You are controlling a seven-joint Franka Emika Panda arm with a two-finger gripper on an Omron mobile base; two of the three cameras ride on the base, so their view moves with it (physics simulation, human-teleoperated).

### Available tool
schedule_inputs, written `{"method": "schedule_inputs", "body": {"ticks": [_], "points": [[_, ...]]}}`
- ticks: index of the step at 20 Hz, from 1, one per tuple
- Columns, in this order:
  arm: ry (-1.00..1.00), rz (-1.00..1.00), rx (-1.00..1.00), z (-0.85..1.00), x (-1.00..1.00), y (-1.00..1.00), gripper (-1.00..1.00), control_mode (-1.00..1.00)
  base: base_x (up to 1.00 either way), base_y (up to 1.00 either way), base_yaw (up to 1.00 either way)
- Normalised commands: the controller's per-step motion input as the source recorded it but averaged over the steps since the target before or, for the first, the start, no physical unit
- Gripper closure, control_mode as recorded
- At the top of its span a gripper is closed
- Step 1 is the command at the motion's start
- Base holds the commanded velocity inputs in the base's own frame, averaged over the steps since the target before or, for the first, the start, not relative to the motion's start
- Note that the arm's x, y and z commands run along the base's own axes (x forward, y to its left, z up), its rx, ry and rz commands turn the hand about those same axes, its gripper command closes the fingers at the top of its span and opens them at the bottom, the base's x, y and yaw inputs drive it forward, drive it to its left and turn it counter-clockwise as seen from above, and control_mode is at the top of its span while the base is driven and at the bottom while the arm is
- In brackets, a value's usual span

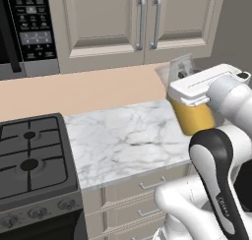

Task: Move the chili pepper and sausage from the second highest shelf to the top shelf to make space. Then, place the pitcher from the counter on the cleared second highest shelf.

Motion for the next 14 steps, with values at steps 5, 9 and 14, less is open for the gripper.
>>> {"method": "schedule_inputs", "body": {"ticks": [5,9,14], "points": [[0.00,-0.01,0.00,0.00,0.04,0.00,1.00,-1.00,0.00,0.00,0.00],[0.00,0.00,0.00,0.00,0.00,0.00,1.00,-1.00,0.00,0.00,0.00],[0.00,0.00,0.00,0.00,0.00,0.00,1.00,-1.00,0.00,0.00,0.00]]}}
